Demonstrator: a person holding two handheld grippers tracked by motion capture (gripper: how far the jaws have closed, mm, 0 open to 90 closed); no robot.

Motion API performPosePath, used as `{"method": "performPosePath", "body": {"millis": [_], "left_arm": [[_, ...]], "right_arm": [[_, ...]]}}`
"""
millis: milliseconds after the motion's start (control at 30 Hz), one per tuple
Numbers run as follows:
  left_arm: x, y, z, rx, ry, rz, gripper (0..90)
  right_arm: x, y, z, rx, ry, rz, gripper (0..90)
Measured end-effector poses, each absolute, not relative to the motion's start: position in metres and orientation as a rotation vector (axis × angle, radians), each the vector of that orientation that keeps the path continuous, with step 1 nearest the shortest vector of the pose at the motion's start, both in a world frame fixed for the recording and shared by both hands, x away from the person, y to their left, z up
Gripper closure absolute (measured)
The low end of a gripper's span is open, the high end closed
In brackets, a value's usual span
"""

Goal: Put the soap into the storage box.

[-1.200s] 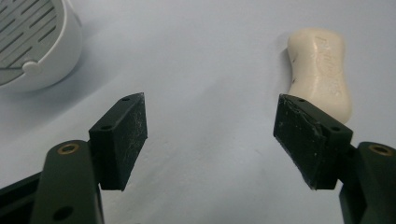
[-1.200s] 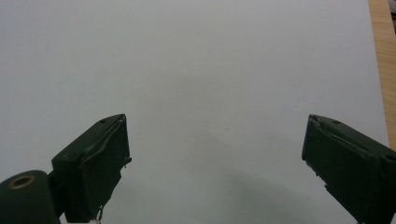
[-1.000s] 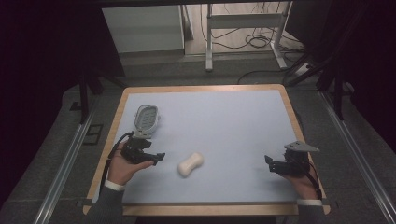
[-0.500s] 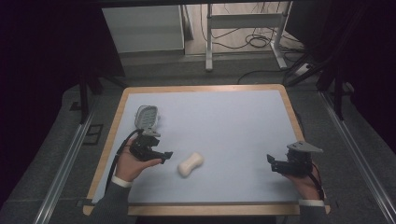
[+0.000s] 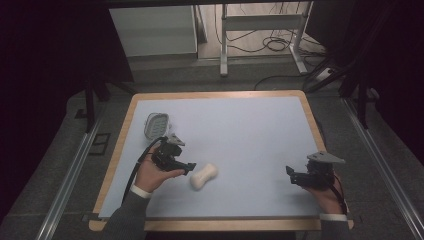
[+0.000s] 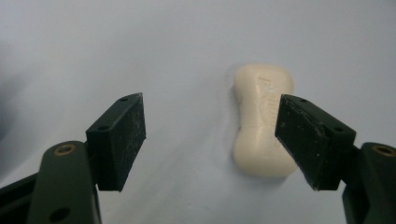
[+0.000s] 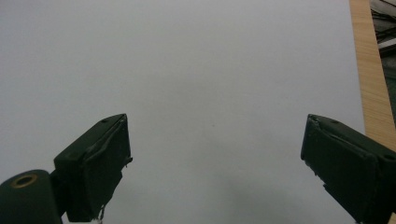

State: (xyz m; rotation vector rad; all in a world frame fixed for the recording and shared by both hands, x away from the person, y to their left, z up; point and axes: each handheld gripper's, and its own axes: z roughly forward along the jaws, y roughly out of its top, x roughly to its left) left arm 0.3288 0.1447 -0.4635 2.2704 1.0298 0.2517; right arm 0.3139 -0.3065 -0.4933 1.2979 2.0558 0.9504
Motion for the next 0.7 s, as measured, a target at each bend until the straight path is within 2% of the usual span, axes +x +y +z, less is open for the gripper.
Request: {"method": "performPosePath", "body": {"millis": [700], "left_arm": [[0.344,0.099,-0.481,2.379,0.990,0.154,24.7]], "right_arm": [[0.315,-0.309,-0.495,1.309,2.052,0.944,8.3]]}}
